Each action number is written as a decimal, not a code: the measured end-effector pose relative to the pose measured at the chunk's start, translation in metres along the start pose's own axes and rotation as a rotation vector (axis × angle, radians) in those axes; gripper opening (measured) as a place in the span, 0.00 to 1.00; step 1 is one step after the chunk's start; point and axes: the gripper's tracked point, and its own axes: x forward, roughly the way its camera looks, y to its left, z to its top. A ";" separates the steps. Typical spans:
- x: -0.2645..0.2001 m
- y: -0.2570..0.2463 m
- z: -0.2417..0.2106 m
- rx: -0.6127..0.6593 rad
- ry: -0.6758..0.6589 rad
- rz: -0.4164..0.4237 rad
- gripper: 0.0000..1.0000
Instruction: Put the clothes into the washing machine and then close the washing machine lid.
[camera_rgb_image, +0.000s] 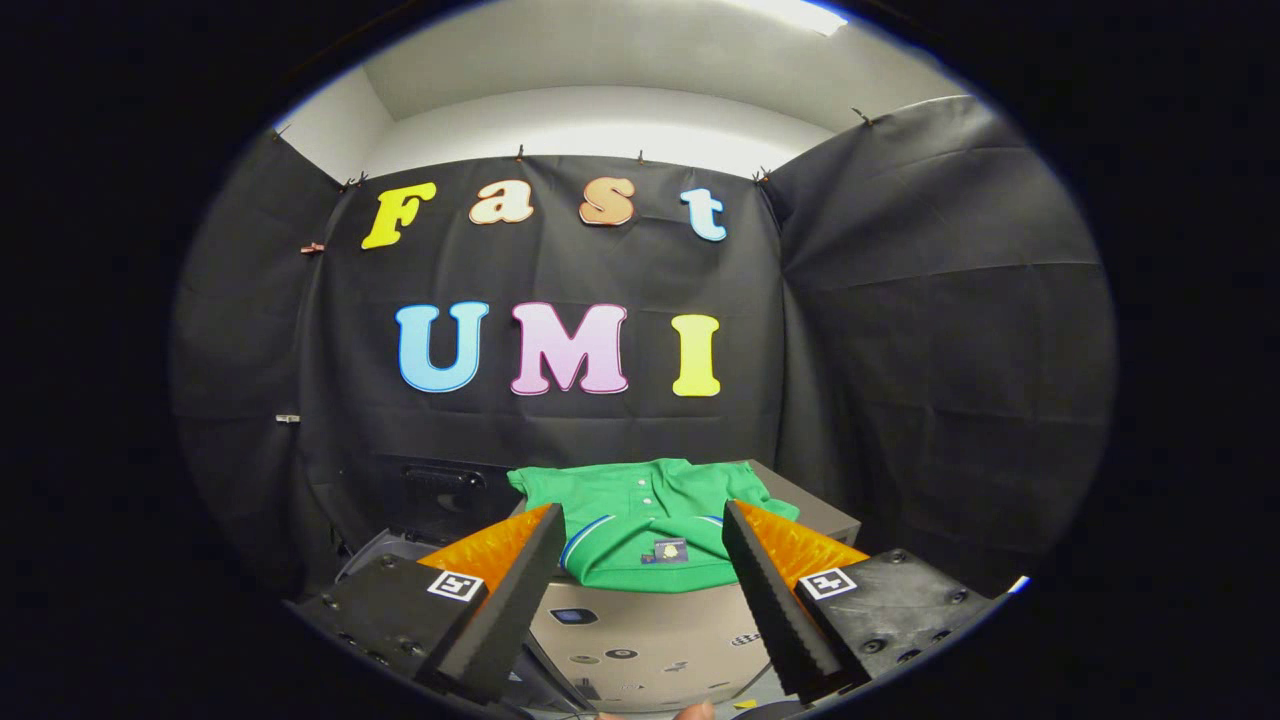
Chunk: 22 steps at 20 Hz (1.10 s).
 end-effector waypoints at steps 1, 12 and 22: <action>0.008 0.000 0.002 -0.003 0.007 0.003 0.99; 0.141 -0.003 -0.002 -0.053 0.224 0.014 0.99; 0.233 -0.008 -0.074 -0.074 0.556 -0.021 0.99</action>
